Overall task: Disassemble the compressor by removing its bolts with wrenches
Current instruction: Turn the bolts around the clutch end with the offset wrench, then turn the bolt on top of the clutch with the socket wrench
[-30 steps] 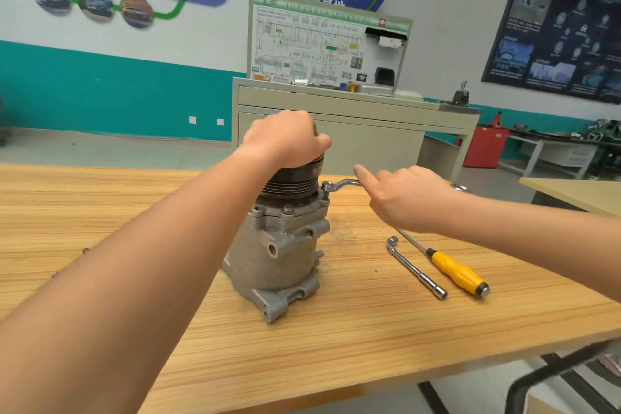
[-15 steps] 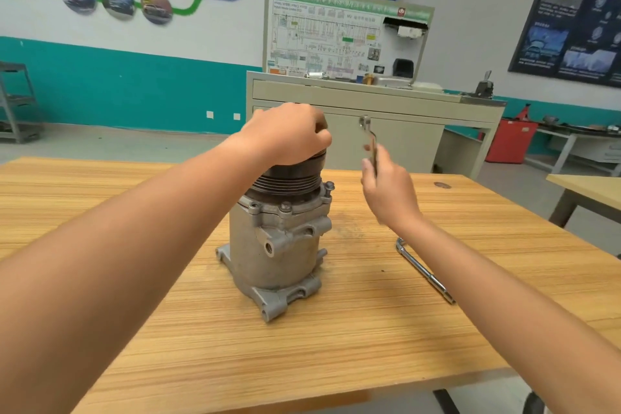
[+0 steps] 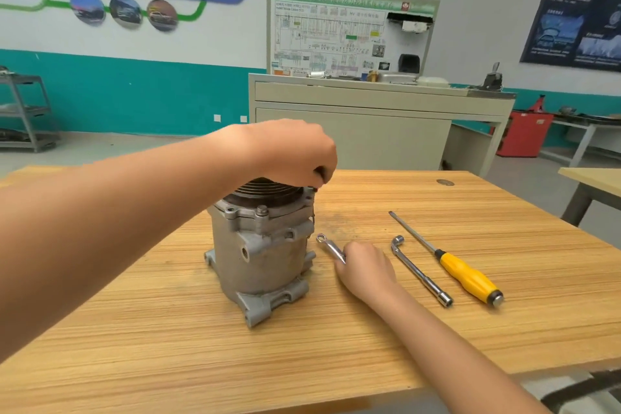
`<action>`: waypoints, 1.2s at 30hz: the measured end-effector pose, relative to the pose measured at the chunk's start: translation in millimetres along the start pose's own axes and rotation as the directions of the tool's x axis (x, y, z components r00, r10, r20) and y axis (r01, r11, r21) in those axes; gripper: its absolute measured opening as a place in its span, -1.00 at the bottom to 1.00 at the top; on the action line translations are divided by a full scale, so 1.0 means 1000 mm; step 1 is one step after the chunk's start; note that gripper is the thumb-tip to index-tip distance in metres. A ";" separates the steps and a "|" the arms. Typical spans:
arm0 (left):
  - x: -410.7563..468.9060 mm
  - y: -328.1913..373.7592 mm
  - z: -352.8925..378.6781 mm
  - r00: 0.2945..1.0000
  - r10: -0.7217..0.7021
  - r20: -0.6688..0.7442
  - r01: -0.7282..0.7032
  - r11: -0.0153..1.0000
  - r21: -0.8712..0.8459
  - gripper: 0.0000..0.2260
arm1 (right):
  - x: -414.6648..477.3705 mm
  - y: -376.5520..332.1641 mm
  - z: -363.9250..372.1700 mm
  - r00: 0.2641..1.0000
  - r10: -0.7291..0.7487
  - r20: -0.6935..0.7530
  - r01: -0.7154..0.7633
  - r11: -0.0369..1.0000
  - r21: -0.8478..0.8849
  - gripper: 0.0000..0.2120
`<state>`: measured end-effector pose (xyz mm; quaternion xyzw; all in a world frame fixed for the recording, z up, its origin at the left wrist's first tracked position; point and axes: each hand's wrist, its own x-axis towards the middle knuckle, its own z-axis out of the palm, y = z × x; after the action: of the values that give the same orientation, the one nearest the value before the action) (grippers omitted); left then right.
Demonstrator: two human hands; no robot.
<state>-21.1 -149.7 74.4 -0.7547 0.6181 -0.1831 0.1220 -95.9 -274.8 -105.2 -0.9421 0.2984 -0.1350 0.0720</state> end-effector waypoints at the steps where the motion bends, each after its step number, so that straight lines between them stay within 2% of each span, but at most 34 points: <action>1: 0.000 -0.004 -0.007 0.998 -0.036 -0.057 0.030 0.993 -0.110 -0.80 | -0.001 -0.001 0.002 1.000 -0.006 -0.022 0.006 1.000 -0.002 -0.82; 3: -0.005 -0.013 -0.025 0.966 -0.113 -0.232 0.042 0.956 -0.291 -0.82 | -0.004 0.000 0.006 0.998 -0.024 -0.059 0.025 1.000 0.004 -0.79; 6: -0.037 -0.030 -0.039 0.848 -0.246 -0.470 0.032 0.908 -0.418 -0.85 | -0.003 0.005 0.009 0.996 -0.040 -0.080 0.044 0.998 0.038 -0.78; 9: -0.099 -0.045 -0.016 0.756 -0.397 -0.520 0.128 0.869 -0.477 -0.88 | -0.002 0.009 0.010 0.996 -0.027 -0.080 0.035 0.994 0.099 -0.76; 11: -0.150 -0.055 0.022 0.688 -0.592 -0.420 0.310 0.763 -0.567 -0.87 | -0.001 0.010 0.010 0.997 -0.014 -0.075 0.024 0.990 0.140 -0.75; 13: -0.201 -0.057 0.075 0.586 -0.785 -0.204 0.511 0.552 -0.659 -0.82 | 0.000 0.011 0.010 0.998 0.005 -0.058 0.005 0.985 0.170 -0.74; 15: -0.243 -0.051 0.127 0.499 -0.866 0.025 0.639 0.349 -0.686 -0.79 | 0.000 0.011 0.009 0.999 0.016 -0.042 -0.007 0.983 0.186 -0.73; 17: -0.264 -0.044 0.162 0.452 -0.886 0.101 0.689 0.275 -0.670 -0.80 | 0.001 0.010 0.010 0.999 0.013 -0.037 -0.005 0.980 0.199 -0.75; 19: -0.265 -0.042 0.181 0.442 -0.893 0.087 0.705 0.286 -0.648 -0.83 | 0.001 0.009 0.009 1.000 0.012 -0.023 -0.007 0.978 0.207 -0.77; 21: -0.254 -0.042 0.190 0.447 -0.893 0.042 0.731 0.338 -0.592 -0.89 | 0.000 0.009 0.008 1.000 0.021 -0.016 -0.017 0.971 0.238 -0.79; 25: -0.221 -0.049 0.205 0.516 -0.857 0.015 0.791 0.469 -0.393 -0.86 | 0.000 0.010 0.010 0.999 0.019 -0.046 -0.006 0.962 0.275 -0.81; 32: -0.207 -0.068 0.209 0.488 -0.872 0.027 0.861 0.477 -0.175 -0.81 | -0.003 -0.001 0.013 0.998 0.021 -0.067 -0.003 0.966 0.259 -0.80; 34: -0.202 -0.064 0.206 0.469 -0.882 -0.053 0.847 0.466 -0.254 -0.84 | -0.003 -0.008 0.015 0.997 0.015 -0.073 0.006 0.959 0.284 -0.76; 36: -0.186 -0.053 0.200 0.422 -0.887 -0.189 0.756 0.459 -0.467 -0.88 | -0.005 -0.011 0.013 0.992 0.040 -0.116 0.004 0.933 0.359 -0.71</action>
<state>79.6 34.4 -107.9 -0.9126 0.1921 -0.2721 -0.2372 -90.0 -262.7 -116.7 -0.9004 0.2811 -0.2434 0.2257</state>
